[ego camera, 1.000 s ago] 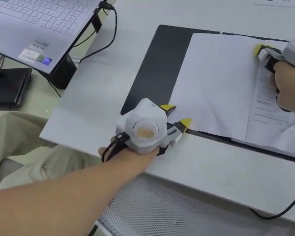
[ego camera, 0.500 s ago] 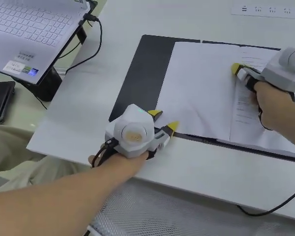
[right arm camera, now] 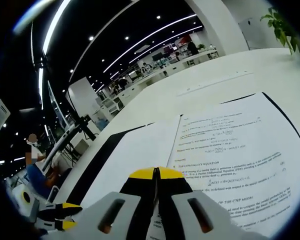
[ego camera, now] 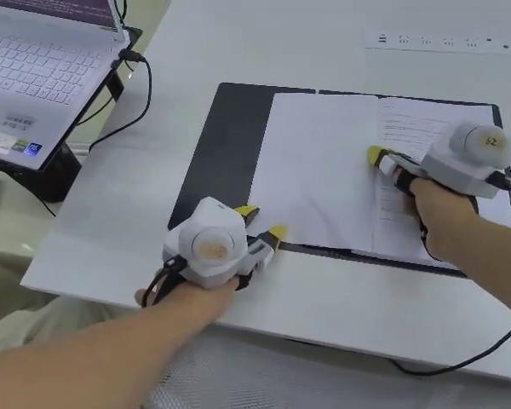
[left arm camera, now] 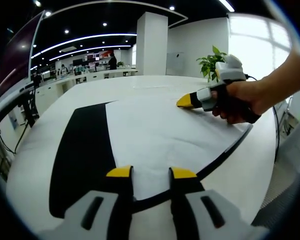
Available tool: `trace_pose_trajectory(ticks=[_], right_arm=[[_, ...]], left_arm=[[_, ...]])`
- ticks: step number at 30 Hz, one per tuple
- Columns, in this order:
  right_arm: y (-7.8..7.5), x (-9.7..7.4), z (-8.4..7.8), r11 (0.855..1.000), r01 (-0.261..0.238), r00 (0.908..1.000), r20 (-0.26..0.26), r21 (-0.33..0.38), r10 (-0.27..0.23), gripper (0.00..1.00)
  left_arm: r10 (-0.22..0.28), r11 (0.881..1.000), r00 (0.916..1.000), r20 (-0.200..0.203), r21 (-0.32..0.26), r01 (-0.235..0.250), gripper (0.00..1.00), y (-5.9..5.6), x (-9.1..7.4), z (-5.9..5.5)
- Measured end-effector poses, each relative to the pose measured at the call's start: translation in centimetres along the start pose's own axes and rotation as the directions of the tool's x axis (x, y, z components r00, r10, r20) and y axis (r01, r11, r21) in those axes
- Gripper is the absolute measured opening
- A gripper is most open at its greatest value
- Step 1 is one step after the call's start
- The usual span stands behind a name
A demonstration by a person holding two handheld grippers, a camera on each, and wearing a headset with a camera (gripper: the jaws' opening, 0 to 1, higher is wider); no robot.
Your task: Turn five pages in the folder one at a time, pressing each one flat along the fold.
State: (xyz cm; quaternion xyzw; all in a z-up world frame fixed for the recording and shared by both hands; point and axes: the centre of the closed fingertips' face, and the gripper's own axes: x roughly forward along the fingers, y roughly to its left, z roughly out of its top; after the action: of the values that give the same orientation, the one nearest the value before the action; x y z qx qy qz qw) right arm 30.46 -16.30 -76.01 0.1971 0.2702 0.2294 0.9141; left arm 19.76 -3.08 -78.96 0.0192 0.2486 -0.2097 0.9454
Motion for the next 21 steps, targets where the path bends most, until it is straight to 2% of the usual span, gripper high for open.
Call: trace_pose_trajectory(ticks=[21], right_arm=[[1.8,-4.1,-4.3,0.999,-0.041,0.9979,-0.051,-0.012,0.041,0.0]], left_arm=[[0.002,1.0,1.0,0.002,-0.008,-0.002,0.27,0.0,-0.2,0.1]])
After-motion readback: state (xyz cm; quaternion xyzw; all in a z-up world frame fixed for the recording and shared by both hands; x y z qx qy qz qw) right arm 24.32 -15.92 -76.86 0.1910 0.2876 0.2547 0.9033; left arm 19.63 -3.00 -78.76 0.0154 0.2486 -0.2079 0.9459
